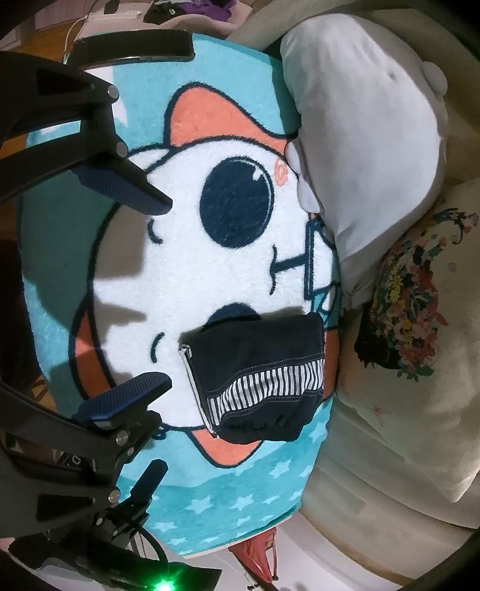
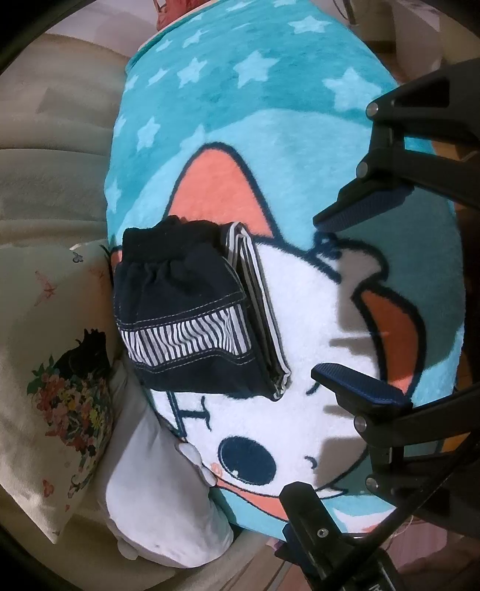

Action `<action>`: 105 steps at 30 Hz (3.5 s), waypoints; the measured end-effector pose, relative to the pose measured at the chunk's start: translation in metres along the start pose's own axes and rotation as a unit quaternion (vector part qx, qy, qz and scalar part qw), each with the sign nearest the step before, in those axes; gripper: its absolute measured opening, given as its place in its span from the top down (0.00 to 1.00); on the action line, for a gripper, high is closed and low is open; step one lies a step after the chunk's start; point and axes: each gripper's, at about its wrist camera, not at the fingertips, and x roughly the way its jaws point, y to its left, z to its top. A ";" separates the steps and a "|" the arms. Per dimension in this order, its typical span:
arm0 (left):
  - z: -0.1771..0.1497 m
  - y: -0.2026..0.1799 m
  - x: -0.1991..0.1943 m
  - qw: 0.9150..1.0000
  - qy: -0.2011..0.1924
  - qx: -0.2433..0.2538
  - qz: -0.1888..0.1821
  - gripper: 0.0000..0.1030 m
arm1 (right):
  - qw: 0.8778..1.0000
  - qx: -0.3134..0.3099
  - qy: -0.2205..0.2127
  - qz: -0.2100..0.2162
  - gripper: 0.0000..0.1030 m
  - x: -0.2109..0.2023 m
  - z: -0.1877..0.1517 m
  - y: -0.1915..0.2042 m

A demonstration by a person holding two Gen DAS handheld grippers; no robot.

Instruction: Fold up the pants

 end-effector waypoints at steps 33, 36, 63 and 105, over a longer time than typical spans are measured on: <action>0.008 -0.020 0.018 0.999 0.011 -0.032 0.029 0.16 | 1.000 -0.020 0.004 0.015 0.23 0.010 0.028 -0.032; 0.009 -0.029 0.021 0.999 0.011 -0.035 0.034 0.16 | 1.000 -0.017 0.009 0.019 0.23 0.013 0.033 -0.045; 0.027 -0.067 0.033 0.995 -0.023 -0.088 0.048 0.16 | 0.997 -0.013 -0.004 0.079 0.21 0.024 0.080 -0.123; 0.079 -0.022 0.066 0.988 -0.002 -0.115 -0.107 0.70 | 0.940 0.011 0.040 0.340 0.54 0.073 0.160 -0.033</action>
